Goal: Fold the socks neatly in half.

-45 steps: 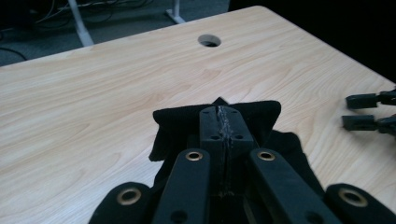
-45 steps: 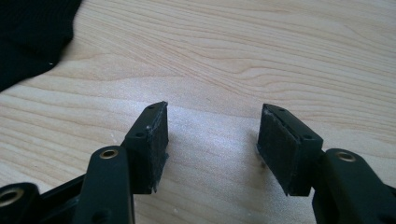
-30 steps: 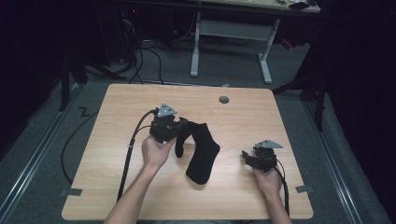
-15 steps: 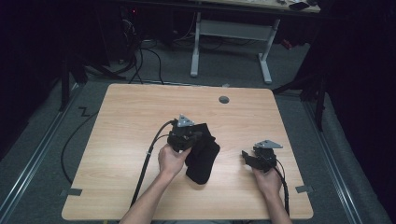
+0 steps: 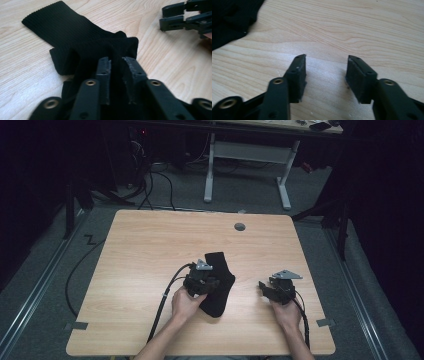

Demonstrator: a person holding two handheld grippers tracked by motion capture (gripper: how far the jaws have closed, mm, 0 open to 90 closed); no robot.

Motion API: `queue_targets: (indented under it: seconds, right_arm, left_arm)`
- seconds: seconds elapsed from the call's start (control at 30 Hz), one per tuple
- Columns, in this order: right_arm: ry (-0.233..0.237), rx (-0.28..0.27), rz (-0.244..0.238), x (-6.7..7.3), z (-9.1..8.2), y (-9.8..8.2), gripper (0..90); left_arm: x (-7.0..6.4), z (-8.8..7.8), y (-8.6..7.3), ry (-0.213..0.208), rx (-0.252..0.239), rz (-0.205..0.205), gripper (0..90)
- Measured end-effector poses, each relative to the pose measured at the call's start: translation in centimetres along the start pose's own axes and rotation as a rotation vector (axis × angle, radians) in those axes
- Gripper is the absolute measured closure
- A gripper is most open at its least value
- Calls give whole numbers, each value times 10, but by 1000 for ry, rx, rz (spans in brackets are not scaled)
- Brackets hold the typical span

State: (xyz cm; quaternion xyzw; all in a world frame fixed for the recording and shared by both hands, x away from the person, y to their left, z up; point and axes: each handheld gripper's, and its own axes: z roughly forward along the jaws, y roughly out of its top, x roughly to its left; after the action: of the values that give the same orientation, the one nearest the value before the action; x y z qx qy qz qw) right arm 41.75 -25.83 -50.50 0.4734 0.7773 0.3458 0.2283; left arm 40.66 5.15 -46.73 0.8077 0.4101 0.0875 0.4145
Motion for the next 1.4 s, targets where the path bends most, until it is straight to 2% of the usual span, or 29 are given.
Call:
queue_targets:
  seconds: [0.1, 0.2, 0.3, 0.4, 0.5, 0.53, 0.57, 0.6, 0.7, 0.73, 0.77, 0.83, 1.13, 1.17, 1.23, 1.27, 1.3, 1.33, 1.4]
  right_arm:
    - [7, -2, -17, 5, 0, 2, 621]
    - [30, -6, -21, 8, -2, 6, 655]
    - [98, -44, -43, 20, -7, 27, 699]
    - [159, -64, -70, 34, -8, 46, 709]
    - [206, -56, -97, 49, -2, 62, 709]
    - [206, -56, -97, 49, -2, 62, 709]
    - [222, -30, -113, 59, 7, 69, 708]
    - [229, -21, -117, 63, 11, 72, 705]
    - [241, 18, -116, 72, 27, 77, 677]
    - [241, 18, -116, 72, 27, 77, 677]
    - [247, 38, -104, 77, 36, 78, 645]
    - [256, 55, -89, 79, 42, 78, 617]
    - [281, 99, -87, 88, 57, 76, 585]
    - [280, 122, -91, 91, 61, 75, 614]
    - [266, 116, -118, 94, 62, 74, 688]
    - [266, 116, -118, 94, 62, 74, 688]
    - [261, 114, -149, 95, 62, 74, 750]
    - [260, 113, -158, 96, 61, 74, 779]
    - [263, 113, -162, 96, 61, 73, 805]
  left_arm:
    - [1, -12, -2, -1, -34, 10, 646]
    - [2, -20, -4, 1, -52, 14, 624]
    - [7, -32, -11, 47, -70, 26, 606]
    - [15, -38, -19, 67, -81, -2, 604]
    - [22, -38, -27, 88, -64, -30, 606]
    - [22, -38, -27, 88, -64, -30, 607]
    - [25, -35, -31, 98, -46, -38, 607]
    - [26, -34, -33, 100, -38, -39, 607]
    - [25, -28, -37, 112, -14, -30, 606]
    - [25, -28, -37, 112, -14, -30, 605]
    - [23, -23, -39, 117, 0, -24, 604]
    - [22, -20, -41, 115, 10, -23, 602]
    - [18, -11, -42, 142, 45, 10, 608]
    - [17, -11, -43, 148, 50, 17, 608]
    - [15, -10, -43, 162, 58, 39, 607]
    - [15, -10, -43, 162, 58, 39, 607]
    - [15, -10, -43, 164, 58, 39, 606]
    - [14, -11, -43, 161, 57, 38, 604]
    - [12, -15, -45, 165, 41, 38, 600]
